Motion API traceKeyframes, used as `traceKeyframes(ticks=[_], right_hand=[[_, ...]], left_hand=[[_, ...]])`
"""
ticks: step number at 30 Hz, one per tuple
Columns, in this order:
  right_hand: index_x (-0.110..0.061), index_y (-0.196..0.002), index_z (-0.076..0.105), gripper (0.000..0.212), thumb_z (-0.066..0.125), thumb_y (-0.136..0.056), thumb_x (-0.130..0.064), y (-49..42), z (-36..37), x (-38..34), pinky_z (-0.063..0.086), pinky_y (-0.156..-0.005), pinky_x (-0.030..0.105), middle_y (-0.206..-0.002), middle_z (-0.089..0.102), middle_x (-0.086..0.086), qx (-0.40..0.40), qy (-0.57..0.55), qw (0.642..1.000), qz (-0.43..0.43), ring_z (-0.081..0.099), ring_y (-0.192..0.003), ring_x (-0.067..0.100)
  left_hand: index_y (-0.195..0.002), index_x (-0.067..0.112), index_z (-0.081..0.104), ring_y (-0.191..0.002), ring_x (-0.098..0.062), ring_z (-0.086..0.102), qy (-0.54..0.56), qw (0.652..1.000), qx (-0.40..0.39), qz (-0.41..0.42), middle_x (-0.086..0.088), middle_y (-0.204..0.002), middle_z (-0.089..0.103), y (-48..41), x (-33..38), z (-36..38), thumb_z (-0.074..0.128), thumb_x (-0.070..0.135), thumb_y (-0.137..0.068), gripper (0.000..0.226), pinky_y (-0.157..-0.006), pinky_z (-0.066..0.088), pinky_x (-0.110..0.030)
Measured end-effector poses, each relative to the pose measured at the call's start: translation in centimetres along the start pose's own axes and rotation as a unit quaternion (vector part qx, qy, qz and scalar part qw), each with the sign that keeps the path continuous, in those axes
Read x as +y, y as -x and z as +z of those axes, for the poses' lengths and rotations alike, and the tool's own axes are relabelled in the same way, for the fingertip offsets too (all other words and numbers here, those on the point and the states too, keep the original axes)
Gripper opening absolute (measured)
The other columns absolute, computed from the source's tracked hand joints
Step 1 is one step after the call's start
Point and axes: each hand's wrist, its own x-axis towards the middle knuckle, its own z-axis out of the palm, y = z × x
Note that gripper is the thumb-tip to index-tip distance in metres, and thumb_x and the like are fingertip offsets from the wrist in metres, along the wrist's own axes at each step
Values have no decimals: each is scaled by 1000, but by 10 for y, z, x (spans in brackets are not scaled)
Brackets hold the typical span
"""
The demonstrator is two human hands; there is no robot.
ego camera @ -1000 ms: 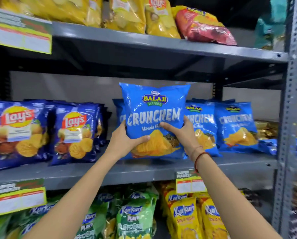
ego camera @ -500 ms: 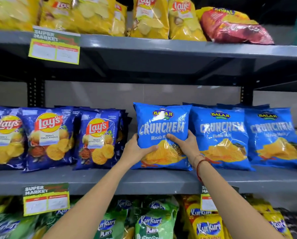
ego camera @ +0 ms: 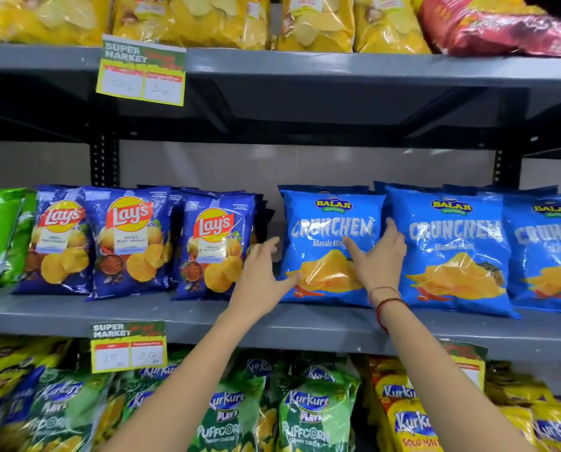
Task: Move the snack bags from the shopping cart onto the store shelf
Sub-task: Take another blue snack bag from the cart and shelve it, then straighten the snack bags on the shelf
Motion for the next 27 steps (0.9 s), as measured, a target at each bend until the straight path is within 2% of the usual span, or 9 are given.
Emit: traceKeyframes(ticks=[3, 6, 8, 11, 16, 18, 21, 24, 27], right_hand=[[-2, -138, 41, 67, 68, -83, -31, 19, 3, -27, 31, -100, 34, -134, 48, 21, 77, 1, 990, -120, 42, -123, 37], [-7, -128, 49, 54, 69, -83, -29, 41, 20, -57, 34, -96, 26, -123, 52, 10, -7, -100, 982, -162, 49, -113, 28], [-11, -129, 48, 58, 73, -80, -33, 53, 36, -76, 41, -95, 30, -121, 51, 3, -111, -165, 972, -126, 51, -108, 19], [-10, -135, 43, 75, 78, -74, -36, 64, 65, -90, 46, -96, 32, -129, 51, 8, -227, -201, 952, -40, 51, -109, 17], [-10, -143, 30, 103, 88, -61, -30, 85, 108, -91, 44, -100, 29, -130, 52, 3, -343, -209, 914, 56, 51, -122, 20], [-12, -142, 32, 104, 90, -57, -27, 91, 121, -90, 43, -106, 35, -134, 55, 5, -354, -203, 910, 68, 52, -125, 24], [-13, -135, 39, 95, 91, -56, -23, 95, 136, -91, 43, -103, 35, -132, 58, 9, -337, -183, 921, 63, 54, -121, 27], [-10, -138, 37, 98, 91, -56, -20, 98, 144, -95, 43, -105, 39, -133, 57, 10, -332, -186, 923, 57, 53, -123, 29], [-12, -129, 43, 90, 91, -54, -16, 101, 152, -100, 44, -104, 43, -130, 57, 12, -309, -190, 931, 34, 53, -121, 29]], left_hand=[[-131, 23, 39, -117, -14, 45, -59, 994, 74, 49, 1, -129, 46, 24, -7, -30, 64, 41, -80, 60, -91, 37, -25], [-128, 18, 44, -116, -20, 45, -140, 978, 142, 55, -4, -125, 50, 43, -23, -62, 60, 40, -82, 53, -91, 41, -35], [-129, 13, 44, -119, -24, 46, -195, 968, 150, 40, -8, -128, 51, 52, -37, -78, 58, 40, -85, 55, -94, 43, -41], [-133, 8, 41, -126, -26, 43, -245, 962, 123, 6, -12, -137, 47, 60, -55, -91, 51, 43, -88, 58, -100, 39, -43], [-136, 5, 37, -132, -24, 38, -314, 946, 57, -55, -12, -143, 44, 68, -84, -109, 40, 49, -91, 64, -109, 31, -43], [-134, 6, 41, -128, -23, 42, -325, 943, 37, -66, -11, -138, 49, 72, -91, -111, 37, 52, -91, 63, -106, 33, -42], [-127, 9, 49, -119, -23, 51, -333, 940, 29, -66, -9, -127, 59, 78, -99, -112, 29, 58, -90, 65, -100, 39, -39], [-111, 11, 62, -103, -23, 61, -335, 939, 42, -59, -7, -109, 69, 80, -99, -113, 19, 63, -85, 73, -91, 42, -36], [-101, 10, 66, -93, -24, 63, -332, 940, 53, -54, -7, -98, 72, 81, -98, -113, 12, 64, -80, 79, -86, 43, -36]])
